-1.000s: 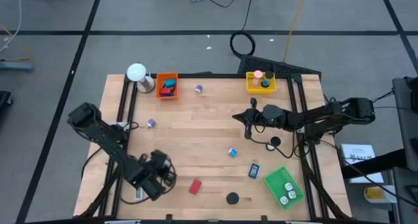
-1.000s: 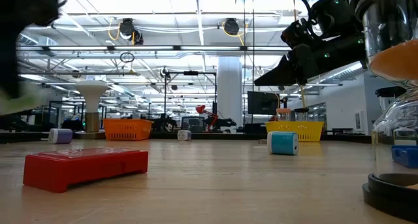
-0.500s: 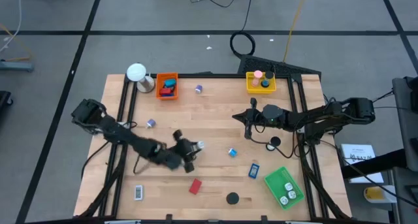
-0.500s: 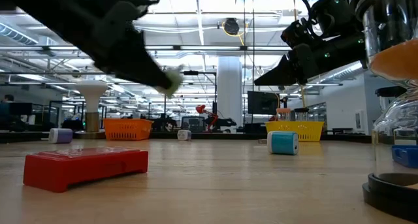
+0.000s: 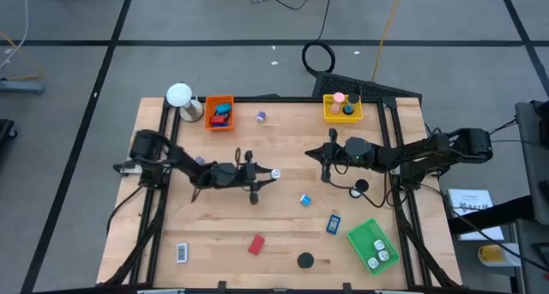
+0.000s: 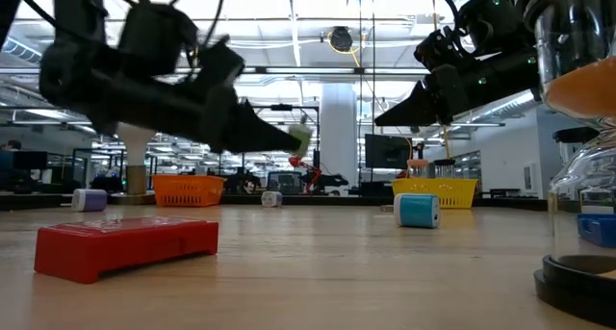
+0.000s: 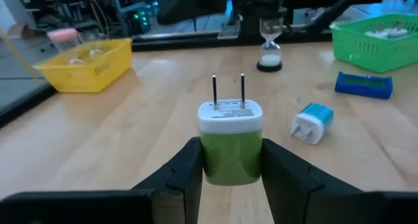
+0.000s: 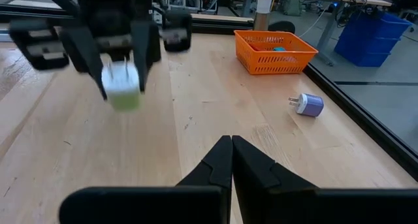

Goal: Pick & Place Office items
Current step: Put the green charger adapter into the green bin

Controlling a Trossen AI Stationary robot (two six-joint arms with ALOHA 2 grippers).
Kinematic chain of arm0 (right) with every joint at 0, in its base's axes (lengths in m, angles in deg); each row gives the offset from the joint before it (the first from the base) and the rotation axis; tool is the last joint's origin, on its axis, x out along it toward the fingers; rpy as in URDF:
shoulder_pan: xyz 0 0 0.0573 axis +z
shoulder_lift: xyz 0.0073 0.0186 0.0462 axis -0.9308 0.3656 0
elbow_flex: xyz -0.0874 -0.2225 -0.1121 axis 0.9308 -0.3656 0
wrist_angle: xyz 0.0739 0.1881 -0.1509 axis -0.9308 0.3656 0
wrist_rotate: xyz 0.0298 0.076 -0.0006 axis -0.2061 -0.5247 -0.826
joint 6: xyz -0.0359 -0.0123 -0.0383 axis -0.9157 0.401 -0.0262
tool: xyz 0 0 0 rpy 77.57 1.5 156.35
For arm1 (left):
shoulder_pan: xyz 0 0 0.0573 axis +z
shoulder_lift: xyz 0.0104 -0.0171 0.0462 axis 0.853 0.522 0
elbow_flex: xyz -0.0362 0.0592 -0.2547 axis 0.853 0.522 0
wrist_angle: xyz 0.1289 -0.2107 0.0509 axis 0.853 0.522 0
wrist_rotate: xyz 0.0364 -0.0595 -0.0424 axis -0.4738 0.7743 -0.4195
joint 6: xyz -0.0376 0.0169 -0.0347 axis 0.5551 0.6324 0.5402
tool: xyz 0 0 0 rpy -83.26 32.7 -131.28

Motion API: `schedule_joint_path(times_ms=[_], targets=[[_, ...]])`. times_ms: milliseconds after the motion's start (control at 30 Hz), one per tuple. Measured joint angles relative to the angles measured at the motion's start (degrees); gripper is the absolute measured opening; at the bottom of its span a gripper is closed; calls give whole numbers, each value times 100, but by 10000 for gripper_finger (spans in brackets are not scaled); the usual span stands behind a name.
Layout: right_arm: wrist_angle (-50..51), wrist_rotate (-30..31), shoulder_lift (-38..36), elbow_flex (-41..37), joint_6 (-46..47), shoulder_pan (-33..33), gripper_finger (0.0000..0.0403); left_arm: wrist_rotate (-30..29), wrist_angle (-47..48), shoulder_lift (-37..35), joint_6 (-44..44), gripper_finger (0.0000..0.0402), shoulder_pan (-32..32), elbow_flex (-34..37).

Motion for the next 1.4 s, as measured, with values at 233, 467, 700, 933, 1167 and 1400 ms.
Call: schedule_joint_path(times_ms=[233, 467, 700, 933, 1167, 1400], targets=[[-6, 0, 0, -1, 0, -2, 4, 487, -325, 1119, 68, 129, 418, -705], [0, -2, 2, -1, 0, 0, 4, 925, -349, 1716, 109, 129, 644, -1408], [-5, 0, -1, -1, 0, -2, 4, 1117, 418, 1859, 325, 129, 804, -1794], [-5, 0, 2, -1, 0, 0, 4, 1126, 844, 1850, 361, 129, 808, -1977], [-2, -2, 2, -1, 0, -2, 4, 1124, 1071, 1844, 409, 132, 808, -2060], [0, -2, 0, -1, 0, -2, 4, 1110, 1166, 1855, 369, 176, 738, -2045]])
